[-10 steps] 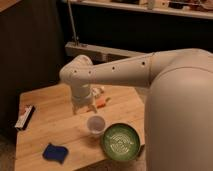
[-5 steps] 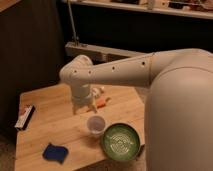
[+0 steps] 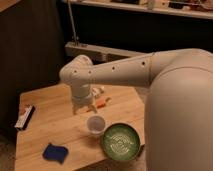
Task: Push the eraser across the table
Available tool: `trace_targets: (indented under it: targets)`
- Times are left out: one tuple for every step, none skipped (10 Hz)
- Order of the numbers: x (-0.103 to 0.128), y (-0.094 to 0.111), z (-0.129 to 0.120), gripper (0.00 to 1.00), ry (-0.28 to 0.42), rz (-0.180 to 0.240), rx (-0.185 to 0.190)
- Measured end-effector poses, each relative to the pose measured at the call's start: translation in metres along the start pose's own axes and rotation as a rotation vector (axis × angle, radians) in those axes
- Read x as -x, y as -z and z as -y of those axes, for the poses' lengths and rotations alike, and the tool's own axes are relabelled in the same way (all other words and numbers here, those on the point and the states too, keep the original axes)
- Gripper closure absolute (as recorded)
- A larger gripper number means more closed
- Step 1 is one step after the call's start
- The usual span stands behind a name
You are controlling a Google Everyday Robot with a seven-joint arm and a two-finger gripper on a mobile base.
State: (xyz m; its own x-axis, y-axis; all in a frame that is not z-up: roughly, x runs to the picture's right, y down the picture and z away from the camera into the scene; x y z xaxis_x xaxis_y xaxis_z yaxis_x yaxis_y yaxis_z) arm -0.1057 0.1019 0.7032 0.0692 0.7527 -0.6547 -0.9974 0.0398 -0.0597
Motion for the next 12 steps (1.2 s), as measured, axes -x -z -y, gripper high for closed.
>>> trace_targets:
  targets:
    - [0.0,0.0,0.0,0.35,0.0,0.0,0.0]
    - [0.0,0.0,0.0,0.35,0.0,0.0,0.0]
    - [0.0,0.0,0.0,0.35,0.0,0.0,0.0]
    - [0.0,0.0,0.0,0.35,0.0,0.0,0.0]
    - [0.0,0.0,0.0,0.35,0.0,0.0,0.0]
    - [0.0,0.0,0.0,0.35,0.0,0.0,0.0]
    - [0.0,0.0,0.0,0.35,0.001,0.0,-0.001]
    - [-0.001,0.002,-0.002,0.35,0.007,0.011,0.007]
    - [0.001,0.006,-0.007,0.35,0.034,0.036,0.019]
    - [0.003,0.009,-0.014,0.35,0.065,0.059,0.031]
    - [0.007,0.015,-0.03,0.35,0.111,0.086,0.051]
    - [0.014,0.021,-0.055,0.35,0.165,0.117,0.07]
